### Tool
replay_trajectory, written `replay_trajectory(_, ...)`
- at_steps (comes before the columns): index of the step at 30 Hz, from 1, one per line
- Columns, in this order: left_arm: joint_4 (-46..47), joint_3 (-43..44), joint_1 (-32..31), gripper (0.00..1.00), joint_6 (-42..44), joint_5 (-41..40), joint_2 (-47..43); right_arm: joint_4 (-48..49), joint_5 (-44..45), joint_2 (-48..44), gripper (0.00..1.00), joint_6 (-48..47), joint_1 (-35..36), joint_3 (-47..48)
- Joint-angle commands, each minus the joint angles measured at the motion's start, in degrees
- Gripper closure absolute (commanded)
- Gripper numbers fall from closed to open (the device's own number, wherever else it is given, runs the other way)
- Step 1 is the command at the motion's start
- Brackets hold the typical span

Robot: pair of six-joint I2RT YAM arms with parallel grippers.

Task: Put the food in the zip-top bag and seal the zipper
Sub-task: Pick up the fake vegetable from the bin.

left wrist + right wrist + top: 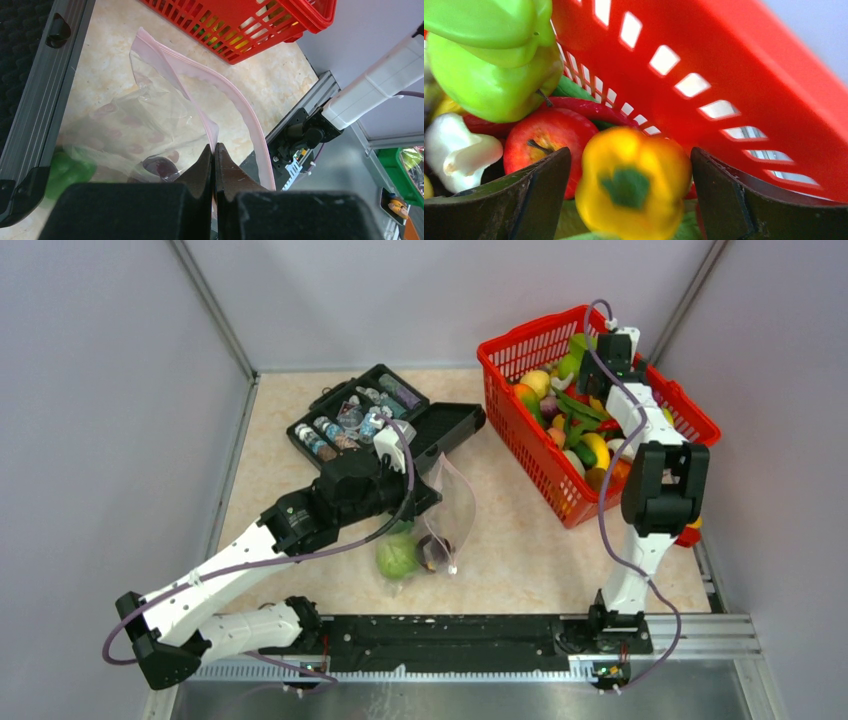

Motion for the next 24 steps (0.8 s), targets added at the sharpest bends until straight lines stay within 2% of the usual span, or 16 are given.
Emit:
replay_trajectory(1,0.91,0.87,-0.13,1.00,0.99,0.08,0.28,-2.49,4.01,4.40,0.18,-0.15,0.44,2.28)
replay_trajectory(7,1.03,0.60,-0.09,1.00,0.58,-0.30,0.13,1.01,-0.08,0.69,0.42,0.72,0.49,-3.04)
replay_trajectory(10,0.98,0.71,-0.09,1.00,0.58,-0.17,0.29,2.51,-2.12,-2.60,0.50,1.38,0.53,-5.40)
replay_trajectory(14,0.98,0.52,-0.09,1.00,0.41,-0.14,0.17,5.08,-8.37,-9.27,0.56,2.73,0.49,-8.73)
replay_trajectory(24,0.71,0.20,-0.08,1.00,0.14,-0.93,-0.37,12.18,-31.71,-23.27,0.54,7.74,0.49,-21.53)
